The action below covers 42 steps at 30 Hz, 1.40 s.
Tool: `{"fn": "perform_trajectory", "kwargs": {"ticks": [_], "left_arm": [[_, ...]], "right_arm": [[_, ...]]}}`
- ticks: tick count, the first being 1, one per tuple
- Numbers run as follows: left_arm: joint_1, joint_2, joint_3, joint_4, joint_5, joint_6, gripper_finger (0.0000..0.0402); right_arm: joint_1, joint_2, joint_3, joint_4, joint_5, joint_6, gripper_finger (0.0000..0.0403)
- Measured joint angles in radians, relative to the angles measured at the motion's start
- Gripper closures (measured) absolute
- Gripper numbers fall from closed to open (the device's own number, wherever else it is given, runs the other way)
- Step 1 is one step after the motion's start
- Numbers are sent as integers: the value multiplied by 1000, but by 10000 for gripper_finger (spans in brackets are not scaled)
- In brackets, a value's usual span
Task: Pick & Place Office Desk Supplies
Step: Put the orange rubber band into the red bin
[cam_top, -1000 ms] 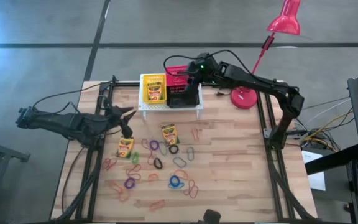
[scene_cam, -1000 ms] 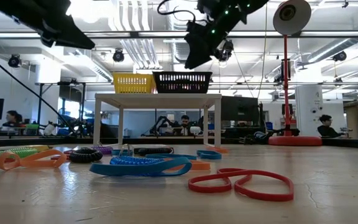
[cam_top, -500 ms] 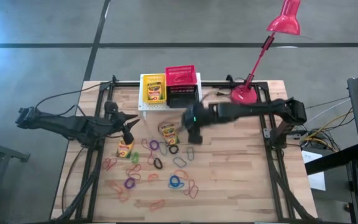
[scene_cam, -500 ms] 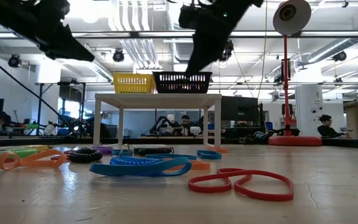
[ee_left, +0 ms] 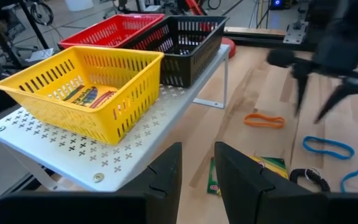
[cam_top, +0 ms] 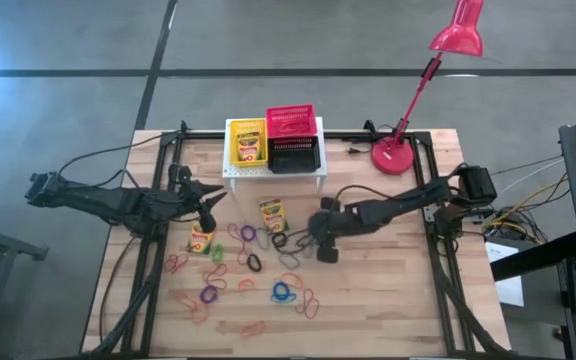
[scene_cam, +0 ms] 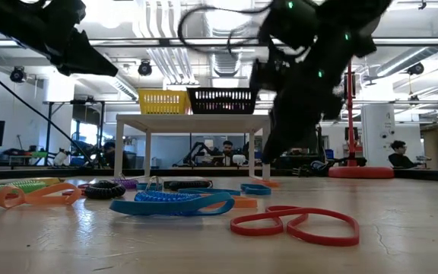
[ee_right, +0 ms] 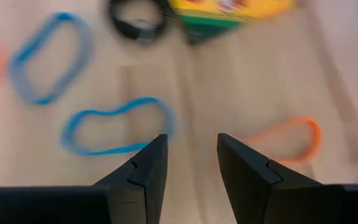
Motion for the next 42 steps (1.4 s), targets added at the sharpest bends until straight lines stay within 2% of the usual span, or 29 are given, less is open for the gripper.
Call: {"fn": "perform_trajectory", "kwargs": {"ticks": [5,10,18,23,31,38,42], "left_arm": [[0,0,0,2,0,1,303],[0,0,0,2,0,11,303],[0,0,0,16,0,25,303],[0,0,0,19,0,27,303],[0,0,0,19,0,27,303],[0,0,0,25,0,27,303],[0,0,0,28,-1,27,303]], "right_arm": [[-7,2,-82,100,101,19,272],[-25,2,-145,203,114,7,283],[-62,6,-184,261,53,-47,308],[-77,6,-195,265,-26,-117,329],[-77,5,-210,270,-36,-174,384],[-79,-6,-146,237,-39,-204,394],[-78,-49,-73,190,-103,-226,395]]}}
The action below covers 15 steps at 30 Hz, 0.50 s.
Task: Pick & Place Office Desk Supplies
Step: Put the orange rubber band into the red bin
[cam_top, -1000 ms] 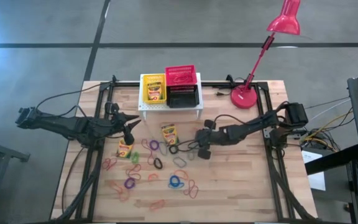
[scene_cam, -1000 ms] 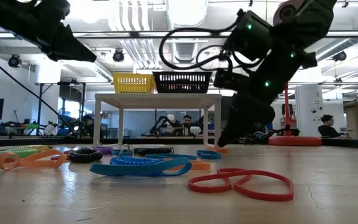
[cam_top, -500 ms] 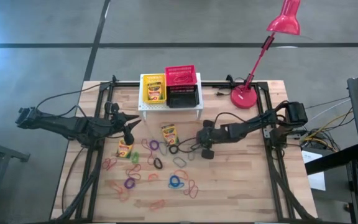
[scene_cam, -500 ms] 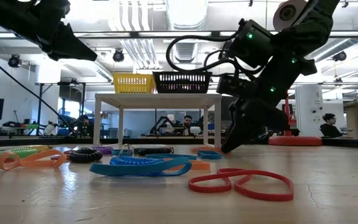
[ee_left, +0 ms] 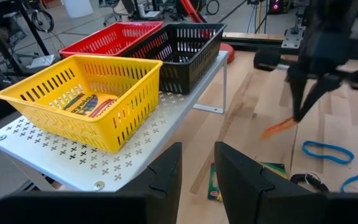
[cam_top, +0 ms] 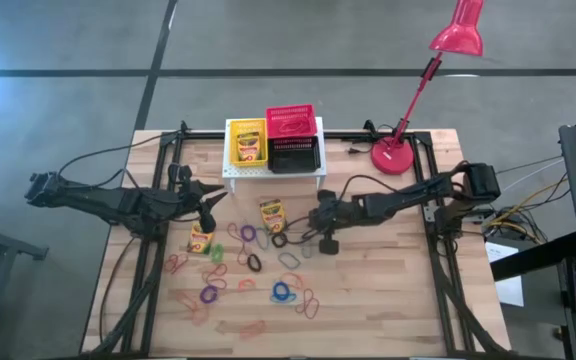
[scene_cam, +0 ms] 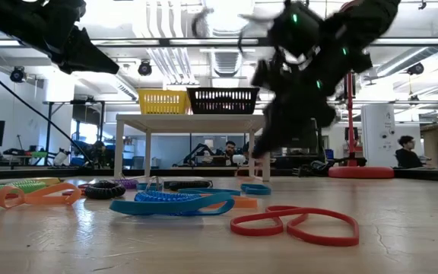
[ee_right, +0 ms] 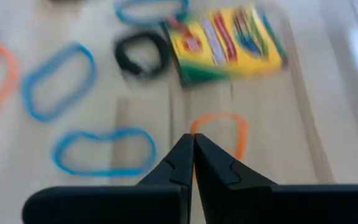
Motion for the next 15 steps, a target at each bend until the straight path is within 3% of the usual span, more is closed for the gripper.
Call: {"fn": "perform_trajectory", "kwargs": {"ticks": [8,15], "left_arm": [[0,0,0,5,0,0,303],[0,0,0,8,0,0,303]], "right_arm": [[-15,-85,194,-49,-8,-114,395],[-131,-64,415,-39,-5,-230,395]]}}
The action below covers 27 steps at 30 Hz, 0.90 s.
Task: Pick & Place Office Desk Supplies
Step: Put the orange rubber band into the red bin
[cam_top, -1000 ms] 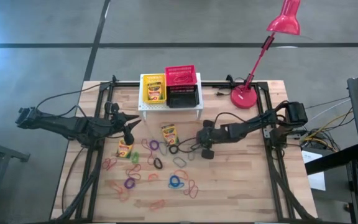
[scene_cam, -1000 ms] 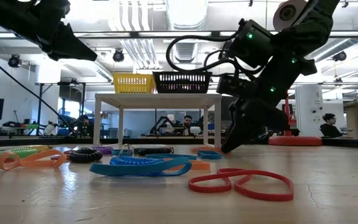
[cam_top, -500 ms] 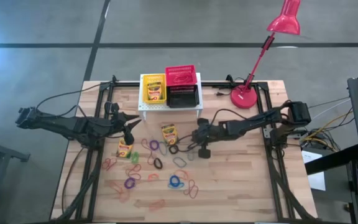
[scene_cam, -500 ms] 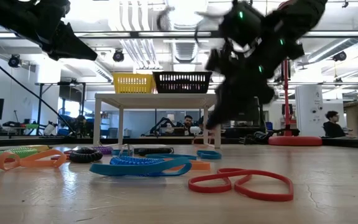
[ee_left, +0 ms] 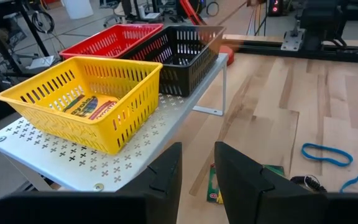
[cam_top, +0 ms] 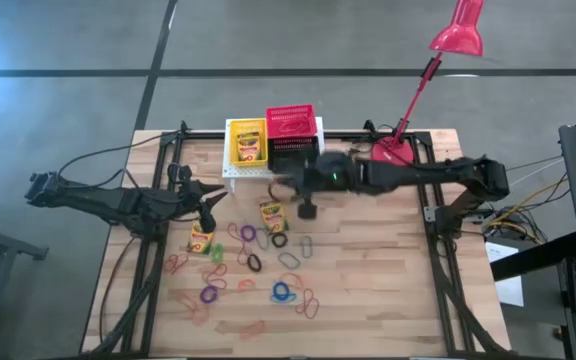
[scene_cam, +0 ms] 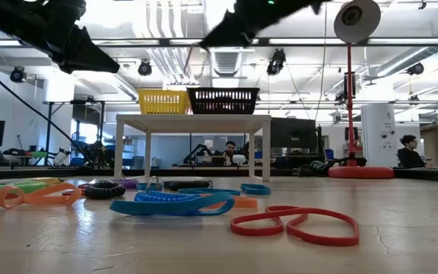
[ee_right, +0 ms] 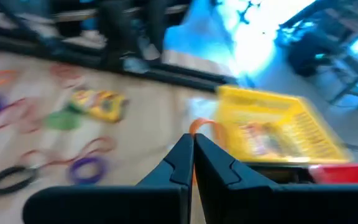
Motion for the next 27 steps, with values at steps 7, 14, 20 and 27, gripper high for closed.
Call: {"fn": "perform_trajectory", "kwargs": {"ticks": [7,14,20,27], "left_arm": [[0,0,0,0,0,0,303],[0,0,-4,3,0,0,303],[0,0,-4,3,0,-3,303],[0,0,-4,3,0,-3,303]], "right_arm": [[-187,91,132,-10,-2,-13,395],[-323,136,145,-36,-7,30,394],[-379,132,145,-64,-9,72,370],[-390,116,167,-150,-6,135,276]]}}
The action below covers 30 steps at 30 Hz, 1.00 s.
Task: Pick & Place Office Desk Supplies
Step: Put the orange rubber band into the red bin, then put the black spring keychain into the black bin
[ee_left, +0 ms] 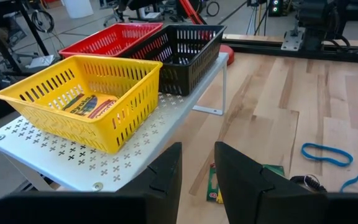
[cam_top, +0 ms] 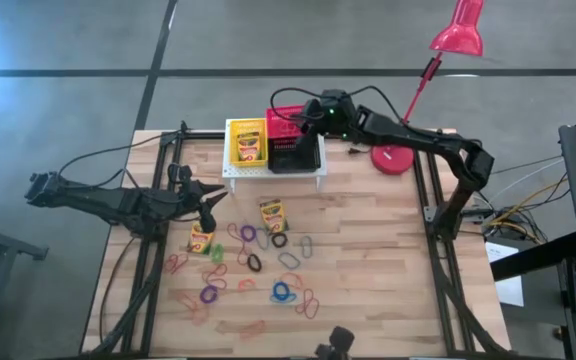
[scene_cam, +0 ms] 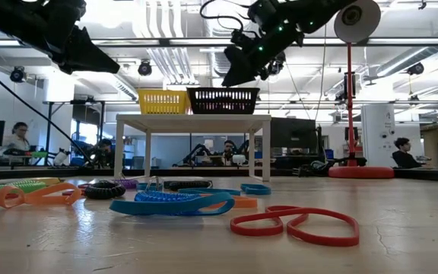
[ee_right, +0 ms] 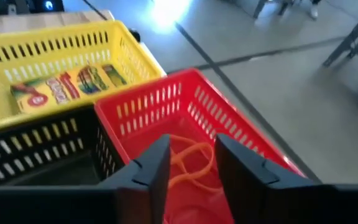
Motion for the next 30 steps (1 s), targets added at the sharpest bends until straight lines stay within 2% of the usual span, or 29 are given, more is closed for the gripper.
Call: {"fn": "perform_trajectory", "kwargs": {"ticks": [3,6,15,19,26,30], "left_arm": [[0,0,0,0,0,0,303],[0,0,0,0,0,0,303],[0,0,0,0,31,-8,303],[0,0,0,0,54,-9,303],[0,0,0,-9,111,-7,303],[0,0,0,-14,149,-7,303]], "right_arm": [[22,-11,28,-63,1,3,245],[78,-32,40,-92,2,2,231],[329,-76,-10,-219,3,21,242],[439,-75,-87,-223,12,74,253],[568,-75,-260,-211,192,287,276],[603,-75,-374,-136,189,414,285]]}}
